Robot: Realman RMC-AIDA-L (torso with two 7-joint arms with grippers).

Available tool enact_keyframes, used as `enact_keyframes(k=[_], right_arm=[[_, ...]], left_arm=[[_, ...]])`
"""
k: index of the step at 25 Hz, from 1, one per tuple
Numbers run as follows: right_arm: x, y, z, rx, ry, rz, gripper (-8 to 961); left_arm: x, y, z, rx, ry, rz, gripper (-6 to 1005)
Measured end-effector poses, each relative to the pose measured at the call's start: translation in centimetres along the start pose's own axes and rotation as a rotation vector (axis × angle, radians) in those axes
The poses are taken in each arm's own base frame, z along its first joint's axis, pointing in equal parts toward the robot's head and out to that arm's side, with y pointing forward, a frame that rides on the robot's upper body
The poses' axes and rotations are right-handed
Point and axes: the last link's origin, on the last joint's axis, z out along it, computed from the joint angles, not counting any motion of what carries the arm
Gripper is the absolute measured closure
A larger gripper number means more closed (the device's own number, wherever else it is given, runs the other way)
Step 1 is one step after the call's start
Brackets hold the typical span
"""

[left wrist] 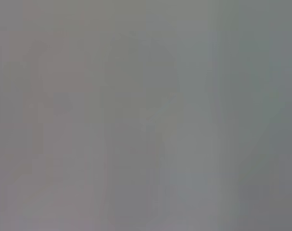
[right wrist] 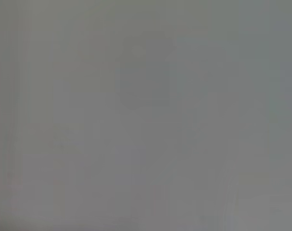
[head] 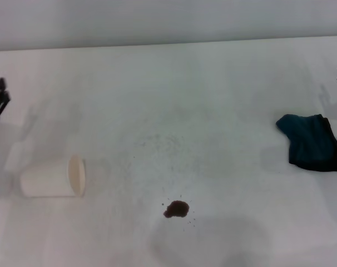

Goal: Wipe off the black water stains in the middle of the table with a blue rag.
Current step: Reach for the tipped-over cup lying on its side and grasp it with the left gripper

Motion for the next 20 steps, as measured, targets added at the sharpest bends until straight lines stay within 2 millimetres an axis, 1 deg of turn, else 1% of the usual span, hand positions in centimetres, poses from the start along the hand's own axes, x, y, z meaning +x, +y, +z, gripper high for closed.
enact_keyframes(k=[2, 3, 4, 7, 10, 12, 14, 16, 17, 18, 20], right_arm=[[0.0, -0.1, 0.0, 0.001, 0.000, -0.003, 423], [-0.1, -0.2, 0.0, 0.002, 0.000, -0.004, 423], [-0.1, -0.2, 0.0, 0.002, 0.001, -0.005, 423], [0.0, -0.2, 0.0, 0.002, 0.001, -0.004, 423], [-0.2, -0.2, 0.0, 0.003, -0.006, -0.004, 423], [-0.2, -0.3, 0.0, 0.006, -0.008, -0.002, 423], [-0.1, -0.3, 0.0, 0.007, -0.007, 0.001, 423], [-0.1, -0.2, 0.0, 0.007, -0.005, 0.004, 423], [-0.1, -0.2, 0.0, 0.007, -0.005, 0.004, 423], [-0.1, -0.2, 0.0, 0.007, -0.005, 0.005, 423], [-0.1, -0.2, 0.0, 0.008, -0.005, 0.006, 423]], left_arm=[[0.4, 0.0, 0.7, -0.062, 0.001, -0.025, 168], [0.8, 0.0, 1.3, -0.139, -0.006, -0.067, 168], [0.8, 0.0, 1.3, -0.139, -0.006, -0.067, 168], [1.5, 0.1, 2.3, -0.265, -0.030, -0.116, 168], [2.1, -0.4, 3.2, -0.398, -0.103, -0.143, 167], [2.5, -1.1, 3.4, -0.464, -0.153, -0.143, 167], [3.2, -2.3, 3.4, -0.509, -0.199, -0.149, 167], [4.6, -3.8, 3.3, -0.536, -0.225, -0.140, 167], [4.6, -3.8, 3.3, -0.536, -0.225, -0.140, 167], [6.2, -5.4, 2.9, -0.539, -0.244, -0.098, 167], [7.6, -6.5, 2.5, -0.541, -0.262, -0.051, 167]])
